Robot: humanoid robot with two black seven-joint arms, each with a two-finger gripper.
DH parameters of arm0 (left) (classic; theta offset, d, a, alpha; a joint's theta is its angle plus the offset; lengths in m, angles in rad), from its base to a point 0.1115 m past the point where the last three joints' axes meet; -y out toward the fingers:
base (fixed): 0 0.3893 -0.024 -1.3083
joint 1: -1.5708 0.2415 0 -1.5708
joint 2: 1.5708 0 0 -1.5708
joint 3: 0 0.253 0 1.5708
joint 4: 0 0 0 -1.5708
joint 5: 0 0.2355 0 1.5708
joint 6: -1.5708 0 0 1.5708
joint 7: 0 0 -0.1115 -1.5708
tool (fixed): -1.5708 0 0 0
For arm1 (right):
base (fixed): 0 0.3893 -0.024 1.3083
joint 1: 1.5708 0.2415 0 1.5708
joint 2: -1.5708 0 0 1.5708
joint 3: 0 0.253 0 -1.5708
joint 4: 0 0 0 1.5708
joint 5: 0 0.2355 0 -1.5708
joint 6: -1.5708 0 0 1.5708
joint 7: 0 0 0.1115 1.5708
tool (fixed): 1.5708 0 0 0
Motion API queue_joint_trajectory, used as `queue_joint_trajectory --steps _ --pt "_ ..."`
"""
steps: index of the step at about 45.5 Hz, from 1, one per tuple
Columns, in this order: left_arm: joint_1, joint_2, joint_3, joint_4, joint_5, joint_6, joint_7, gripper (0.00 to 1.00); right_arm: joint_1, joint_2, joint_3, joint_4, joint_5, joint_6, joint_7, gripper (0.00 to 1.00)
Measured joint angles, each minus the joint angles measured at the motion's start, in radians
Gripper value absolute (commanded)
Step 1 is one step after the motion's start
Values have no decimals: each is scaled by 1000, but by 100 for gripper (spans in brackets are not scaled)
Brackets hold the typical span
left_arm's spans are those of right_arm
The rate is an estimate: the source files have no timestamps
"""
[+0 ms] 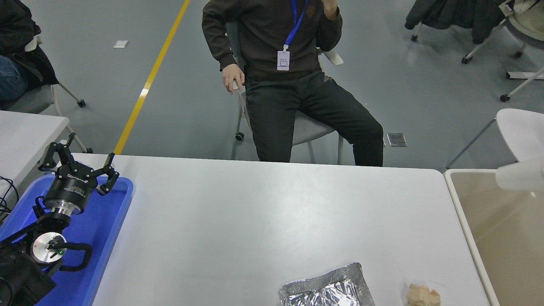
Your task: Clean the table surface
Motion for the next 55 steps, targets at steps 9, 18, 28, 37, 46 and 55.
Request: queue_joint_trajectory --steps 9,18,28,37,46,55 --pt "0 0 0 0 0 0 0 100 -9 62 -37 -131 1 -27 36 0" --pt "0 0 0 0 0 0 0 100 -12 126 -96 -251 19 -58 65 0" --pt "0 0 0 0 0 0 0 100 -13 218 -201 -392 84 -102 80 0" --pt "0 0 0 0 0 0 0 100 -15 297 -325 -502 184 -146 83 0" --pt "-1 0 0 0 0 0 0 100 -25 369 -450 -591 284 -208 73 0" --pt "-1 0 0 0 0 0 0 100 -32 411 -523 -641 355 -241 27 0"
